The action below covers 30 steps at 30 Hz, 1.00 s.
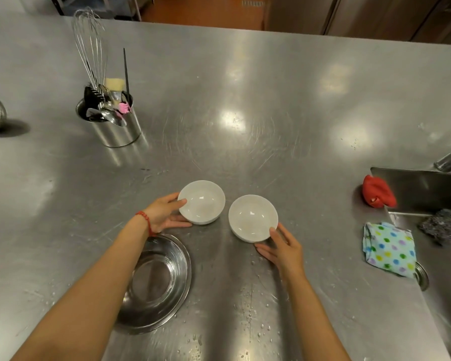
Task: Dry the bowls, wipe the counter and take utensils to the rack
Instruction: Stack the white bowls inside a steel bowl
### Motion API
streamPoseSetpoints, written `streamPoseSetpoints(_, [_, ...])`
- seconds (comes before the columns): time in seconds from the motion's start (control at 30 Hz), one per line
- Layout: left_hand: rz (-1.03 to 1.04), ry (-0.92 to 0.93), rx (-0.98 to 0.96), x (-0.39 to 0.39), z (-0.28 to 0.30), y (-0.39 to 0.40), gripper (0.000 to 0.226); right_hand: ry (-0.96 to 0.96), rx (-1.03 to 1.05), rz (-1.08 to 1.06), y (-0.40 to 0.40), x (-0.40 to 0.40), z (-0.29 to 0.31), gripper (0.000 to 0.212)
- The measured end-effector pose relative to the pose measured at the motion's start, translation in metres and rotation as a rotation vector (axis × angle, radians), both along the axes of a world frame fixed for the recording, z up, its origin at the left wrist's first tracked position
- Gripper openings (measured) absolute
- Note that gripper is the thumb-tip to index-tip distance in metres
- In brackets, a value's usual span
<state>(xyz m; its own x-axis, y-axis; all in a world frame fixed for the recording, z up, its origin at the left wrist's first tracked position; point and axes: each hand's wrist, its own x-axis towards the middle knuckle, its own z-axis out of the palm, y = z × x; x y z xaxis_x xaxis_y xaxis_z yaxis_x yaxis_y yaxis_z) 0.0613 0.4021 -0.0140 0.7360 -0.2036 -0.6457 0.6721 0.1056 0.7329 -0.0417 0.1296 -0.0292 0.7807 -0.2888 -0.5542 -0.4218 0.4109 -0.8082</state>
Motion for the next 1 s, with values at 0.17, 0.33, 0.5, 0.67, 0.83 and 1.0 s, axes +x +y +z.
streamPoseSetpoints(0.17, [-0.006, 0.032, -0.073, 0.003, -0.004, 0.004, 0.041, -0.024, 0.069, -0.045, 0.003, 0.000, -0.001, 0.045])
streamPoseSetpoints(0.33, [-0.016, 0.036, -0.056, 0.005, -0.004, 0.006, 0.049, -0.024, 0.117, -0.086, 0.002, 0.001, -0.002, 0.041])
streamPoseSetpoints(0.5, [0.001, 0.017, -0.060, 0.004, -0.003, 0.004, 0.050, -0.047, 0.097, -0.069, 0.000, -0.002, 0.000, 0.041])
streamPoseSetpoints(0.67, [0.022, -0.041, -0.084, 0.004, 0.009, 0.001, 0.048, -0.075, 0.078, -0.048, -0.003, -0.003, 0.012, 0.039])
streamPoseSetpoints(0.83, [0.032, -0.139, -0.054, -0.005, 0.034, 0.014, 0.046, -0.117, 0.038, 0.014, 0.002, -0.009, 0.033, 0.036])
streamPoseSetpoints(1.0, [0.042, -0.215, -0.020, -0.035, 0.059, 0.057, 0.044, -0.138, 0.046, 0.140, 0.028, -0.014, 0.054, 0.023])
